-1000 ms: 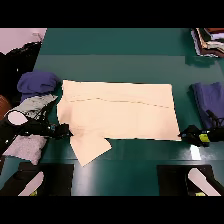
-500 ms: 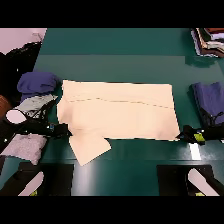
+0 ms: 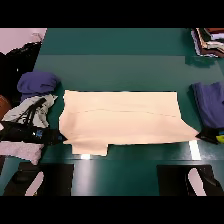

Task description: Fold the shirts.

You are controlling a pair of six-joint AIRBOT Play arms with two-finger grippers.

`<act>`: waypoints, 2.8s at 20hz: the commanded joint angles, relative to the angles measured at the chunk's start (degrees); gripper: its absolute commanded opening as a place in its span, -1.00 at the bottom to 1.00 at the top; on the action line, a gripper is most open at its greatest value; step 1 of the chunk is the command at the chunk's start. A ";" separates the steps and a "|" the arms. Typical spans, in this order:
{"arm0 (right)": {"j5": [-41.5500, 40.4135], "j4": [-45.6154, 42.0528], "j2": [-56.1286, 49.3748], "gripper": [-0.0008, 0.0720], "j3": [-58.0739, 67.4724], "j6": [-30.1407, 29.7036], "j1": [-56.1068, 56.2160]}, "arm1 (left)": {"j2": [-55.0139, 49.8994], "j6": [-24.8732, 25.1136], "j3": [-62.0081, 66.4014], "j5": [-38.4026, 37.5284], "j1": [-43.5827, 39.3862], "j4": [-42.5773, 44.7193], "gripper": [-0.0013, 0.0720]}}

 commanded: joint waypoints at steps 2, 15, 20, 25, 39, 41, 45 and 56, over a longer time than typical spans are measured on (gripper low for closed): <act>-2.58 0.85 -6.75 -0.94 9.25 2.43 5.14 | -3.80 1.36 6.23 8.04 0.02 0.59 -0.90; -11.19 11.98 -51.21 -0.93 39.89 6.56 17.64 | -51.39 3.63 32.57 27.76 0.04 1.64 -0.89; -9.73 18.97 -57.24 0.08 47.50 5.75 15.08 | -51.80 3.63 35.67 26.14 0.09 1.62 0.67; -3.78 18.78 -57.16 0.08 43.50 -0.55 9.75 | -51.76 6.34 38.64 18.18 -0.70 1.40 -0.78; -7.69 24.79 -60.63 -0.80 30.82 -9.14 11.58 | -52.00 5.27 38.69 31.95 -16.90 1.27 -0.89; -8.11 24.94 -58.05 -0.94 30.84 -9.62 12.04 | -53.35 4.59 40.06 34.18 -19.39 1.25 -0.89; -8.15 31.47 -47.80 -0.94 30.84 -9.09 12.09 | -61.53 4.50 48.09 32.59 -25.00 0.17 -0.89; -7.32 39.50 -37.24 -0.94 48.35 -3.19 28.94 | -75.80 1.44 58.38 30.75 -34.95 -1.16 -0.89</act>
